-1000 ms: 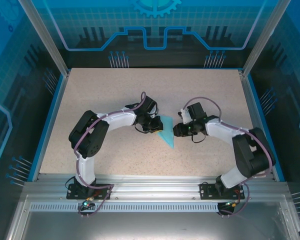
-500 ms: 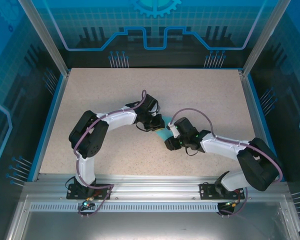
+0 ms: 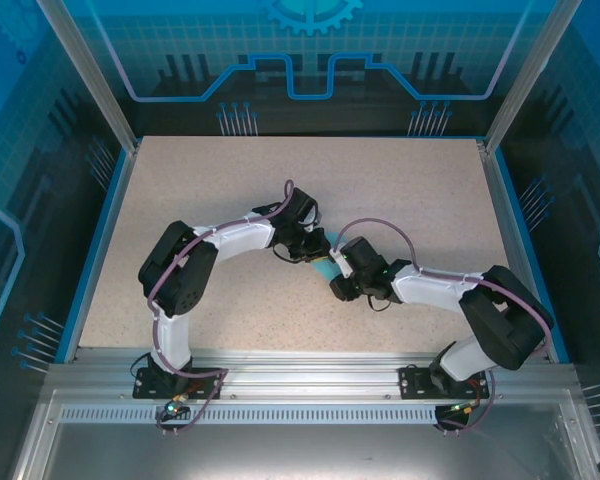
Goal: Fold a paper plane with a square sheet of paper (fold left side to right side)
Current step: Fourth fold the wing at the center of the table.
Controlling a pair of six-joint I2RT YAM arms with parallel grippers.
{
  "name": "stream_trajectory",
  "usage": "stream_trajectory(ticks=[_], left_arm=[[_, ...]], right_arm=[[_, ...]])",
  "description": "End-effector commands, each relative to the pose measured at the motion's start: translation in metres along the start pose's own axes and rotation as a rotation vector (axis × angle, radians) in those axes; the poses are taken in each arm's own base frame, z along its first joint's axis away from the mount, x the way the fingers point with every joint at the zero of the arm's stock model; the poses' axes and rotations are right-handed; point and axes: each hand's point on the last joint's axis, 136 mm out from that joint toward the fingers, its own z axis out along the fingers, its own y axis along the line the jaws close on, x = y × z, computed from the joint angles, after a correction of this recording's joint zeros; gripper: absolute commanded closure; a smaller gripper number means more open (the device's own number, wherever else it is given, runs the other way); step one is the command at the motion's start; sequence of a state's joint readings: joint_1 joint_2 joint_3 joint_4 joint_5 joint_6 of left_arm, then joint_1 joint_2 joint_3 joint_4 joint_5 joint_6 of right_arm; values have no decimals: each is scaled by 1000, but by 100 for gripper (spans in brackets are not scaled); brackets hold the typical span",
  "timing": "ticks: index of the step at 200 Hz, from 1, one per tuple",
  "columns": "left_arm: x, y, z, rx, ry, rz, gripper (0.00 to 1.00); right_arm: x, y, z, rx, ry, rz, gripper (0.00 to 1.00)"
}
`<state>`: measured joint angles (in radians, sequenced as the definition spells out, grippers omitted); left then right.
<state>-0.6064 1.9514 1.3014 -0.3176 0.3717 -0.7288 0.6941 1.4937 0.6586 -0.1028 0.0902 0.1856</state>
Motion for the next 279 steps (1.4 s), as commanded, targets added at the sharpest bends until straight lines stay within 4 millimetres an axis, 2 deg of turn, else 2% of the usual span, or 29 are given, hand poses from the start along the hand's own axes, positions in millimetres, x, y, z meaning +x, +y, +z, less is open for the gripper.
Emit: stream_trajectory(ticks=[1, 40, 85, 125, 179, 197, 213, 247, 279], left_arm=[[2, -5, 1, 2, 24, -10, 86], [2, -6, -3, -2, 17, 2, 80], [-3, -15, -16, 4, -4, 33, 61], [-22, -20, -40, 23, -49, 33, 45], [-46, -10, -77, 42, -134, 2, 33], [-42, 3, -81, 26, -149, -13, 34], [-34, 13, -76, 31, -142, -33, 41], [-12, 26, -49, 51, -76, -68, 61], [-1, 20, -22, 56, -25, -61, 70]], right_arm=[[-10, 5, 1, 3, -20, -25, 67], [-4, 3, 5, 12, 9, -22, 75], [3, 4, 8, 2, 34, -21, 82], [9, 6, 12, -8, 57, -25, 84], [14, 6, 14, -12, 70, -24, 86], [13, 5, 13, -8, 65, -18, 87], [13, 4, 12, -19, 56, -8, 88], [12, 1, 8, -74, 33, 45, 89], [10, -1, 4, -123, 18, 88, 89]])
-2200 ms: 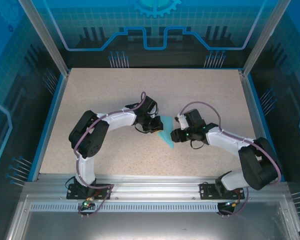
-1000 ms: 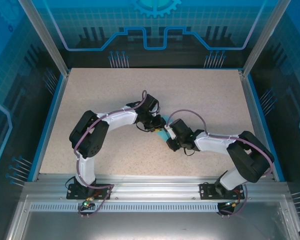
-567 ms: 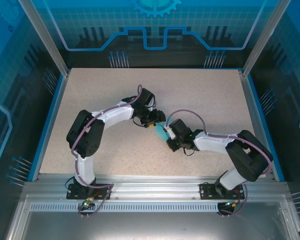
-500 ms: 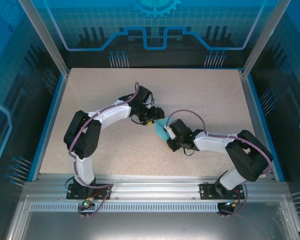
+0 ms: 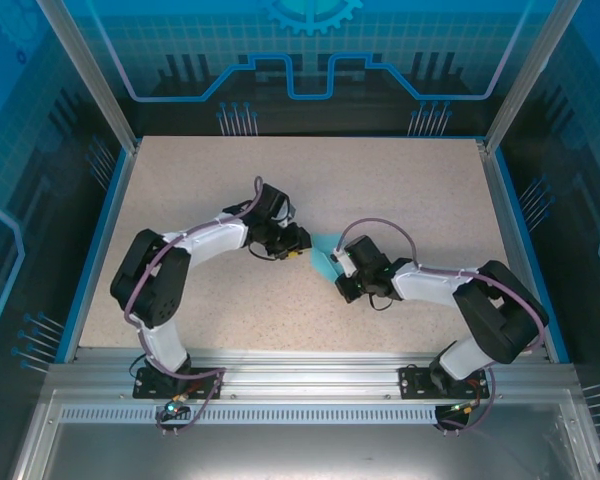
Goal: Fold a paper plane with a square sheet of paper (fold left side to right side)
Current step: Fourth fold the wing at the center of the table.
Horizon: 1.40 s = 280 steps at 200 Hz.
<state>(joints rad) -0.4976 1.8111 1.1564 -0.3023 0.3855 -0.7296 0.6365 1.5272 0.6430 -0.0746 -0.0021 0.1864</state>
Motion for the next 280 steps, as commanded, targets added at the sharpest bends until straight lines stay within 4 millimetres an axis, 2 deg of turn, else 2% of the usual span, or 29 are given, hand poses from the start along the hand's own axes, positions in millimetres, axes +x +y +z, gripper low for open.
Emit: stream_trajectory(ticks=[1, 53, 151, 203, 243, 280], left_arm=[[10, -13, 20, 45, 43, 19, 70], [16, -16, 51, 15, 98, 25, 76], [11, -22, 71, 14, 117, 22, 71], [10, -20, 74, 10, 116, 22, 71], [11, -20, 74, 8, 116, 24, 71], [12, -21, 72, 10, 113, 29, 71]], right_arm=[[2, 3, -4, -65, -7, 37, 89], [2, -2, -6, -91, -8, 95, 90], [2, -6, -5, -109, -1, 138, 88], [-6, -3, -17, -192, -40, 192, 74], [-31, -1, -35, -354, -126, 299, 62], [-46, -9, -24, -418, -105, 363, 60]])
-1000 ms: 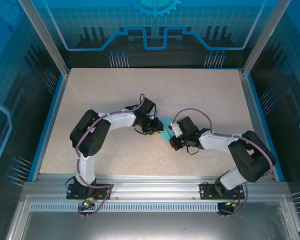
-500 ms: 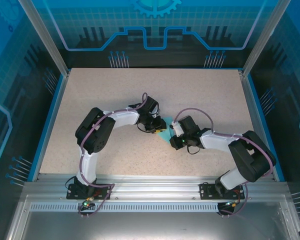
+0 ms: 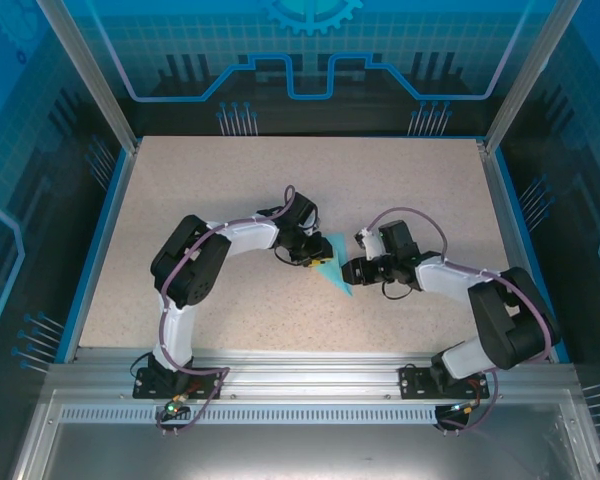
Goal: Fold a paper plane with a square sheet of paper (fold left side to right side)
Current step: Fourth fold the wing at the center of the table.
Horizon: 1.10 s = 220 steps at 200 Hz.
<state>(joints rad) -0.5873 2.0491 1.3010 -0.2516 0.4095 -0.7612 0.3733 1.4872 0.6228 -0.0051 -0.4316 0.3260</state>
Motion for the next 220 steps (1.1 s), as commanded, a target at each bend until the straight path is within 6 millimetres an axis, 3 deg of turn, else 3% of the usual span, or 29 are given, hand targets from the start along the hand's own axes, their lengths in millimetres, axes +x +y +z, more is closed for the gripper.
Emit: stream_trajectory(ticks=[1, 73, 144, 220], left_arm=[[1, -9, 3, 19, 14, 12, 71], [2, -10, 1, 20, 10, 15, 71], [2, -9, 1, 15, 10, 14, 71], [2, -9, 1, 16, 11, 15, 71]], right_arm=[[-16, 10, 7, -108, 5, 48, 60], [-21, 2, 25, -125, 36, 98, 70], [-24, -7, 22, -84, 31, 109, 95], [-22, -19, 17, -61, 37, 147, 97]])
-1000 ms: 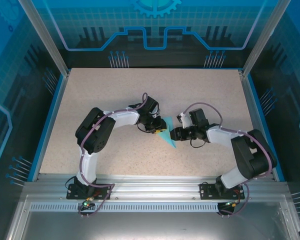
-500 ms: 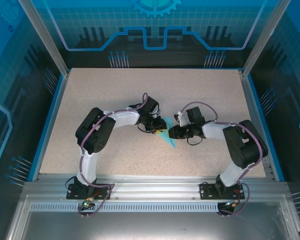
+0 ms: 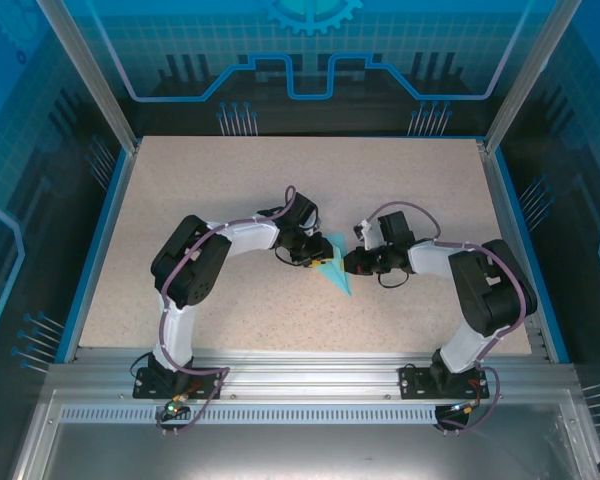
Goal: Fold a paper plane with a square sheet of paper (fold left side to right side)
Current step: Fourth fold the wing at the center of the table.
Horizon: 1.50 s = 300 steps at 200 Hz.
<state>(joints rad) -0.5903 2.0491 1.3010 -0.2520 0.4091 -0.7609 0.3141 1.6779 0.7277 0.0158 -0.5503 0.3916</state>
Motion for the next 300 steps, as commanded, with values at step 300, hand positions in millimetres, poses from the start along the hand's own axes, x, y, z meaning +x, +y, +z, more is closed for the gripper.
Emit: stream_trajectory(ticks=[300], left_arm=[[2, -6, 3, 11, 17, 12, 71]], right_arm=[[-2, -27, 5, 84, 42, 71, 96]])
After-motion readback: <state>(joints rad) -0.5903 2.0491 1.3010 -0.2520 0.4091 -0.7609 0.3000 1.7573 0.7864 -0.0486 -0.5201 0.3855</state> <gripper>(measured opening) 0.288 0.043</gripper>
